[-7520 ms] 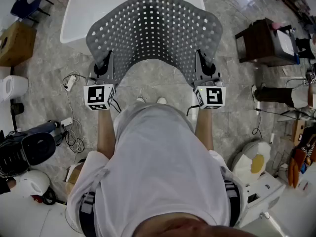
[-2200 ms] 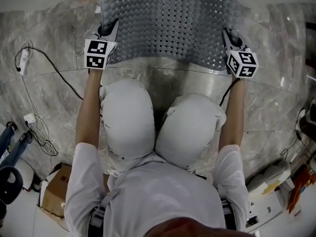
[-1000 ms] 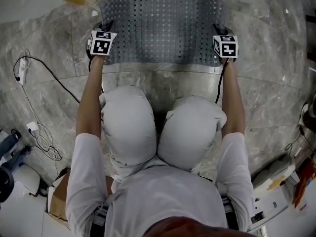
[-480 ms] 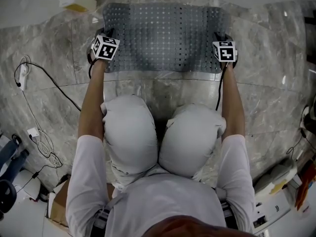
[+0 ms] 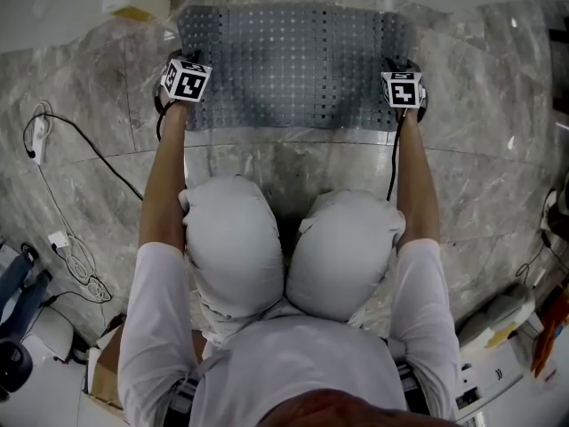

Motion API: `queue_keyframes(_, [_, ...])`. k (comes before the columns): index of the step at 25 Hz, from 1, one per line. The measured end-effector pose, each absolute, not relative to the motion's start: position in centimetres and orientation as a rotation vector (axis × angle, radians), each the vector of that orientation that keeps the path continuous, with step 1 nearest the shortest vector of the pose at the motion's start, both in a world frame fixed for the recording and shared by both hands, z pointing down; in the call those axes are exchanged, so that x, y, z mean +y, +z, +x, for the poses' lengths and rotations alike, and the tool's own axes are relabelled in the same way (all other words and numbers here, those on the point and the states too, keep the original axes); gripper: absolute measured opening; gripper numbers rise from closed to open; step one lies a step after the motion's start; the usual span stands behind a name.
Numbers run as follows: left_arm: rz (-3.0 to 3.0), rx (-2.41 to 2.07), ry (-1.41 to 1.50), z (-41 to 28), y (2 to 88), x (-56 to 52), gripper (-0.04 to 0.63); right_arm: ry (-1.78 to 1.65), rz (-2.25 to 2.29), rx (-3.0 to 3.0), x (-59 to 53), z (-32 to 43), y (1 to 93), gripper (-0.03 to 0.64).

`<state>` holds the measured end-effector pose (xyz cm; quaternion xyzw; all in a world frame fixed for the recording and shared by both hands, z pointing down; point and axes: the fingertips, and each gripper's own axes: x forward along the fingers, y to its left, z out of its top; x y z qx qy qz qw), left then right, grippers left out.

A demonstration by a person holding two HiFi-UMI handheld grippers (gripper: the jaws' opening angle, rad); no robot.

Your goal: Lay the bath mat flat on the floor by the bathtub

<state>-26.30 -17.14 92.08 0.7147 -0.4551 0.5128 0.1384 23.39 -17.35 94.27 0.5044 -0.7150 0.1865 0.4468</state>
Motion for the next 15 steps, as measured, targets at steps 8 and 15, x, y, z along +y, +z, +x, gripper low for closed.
queue_keyframes(8, [2.067, -1.31, 1.522, -26.6, 92.4, -17.2, 0.074, 0.455, 1.239, -1.736, -17.0, 24.2, 95.0, 0.217])
queue_keyframes(15, [2.045, -1.341, 1.552, -27.4, 92.6, -17.5, 0.145, 0.467, 1.253, -1.72, -16.8, 24.3, 95.2, 0.253])
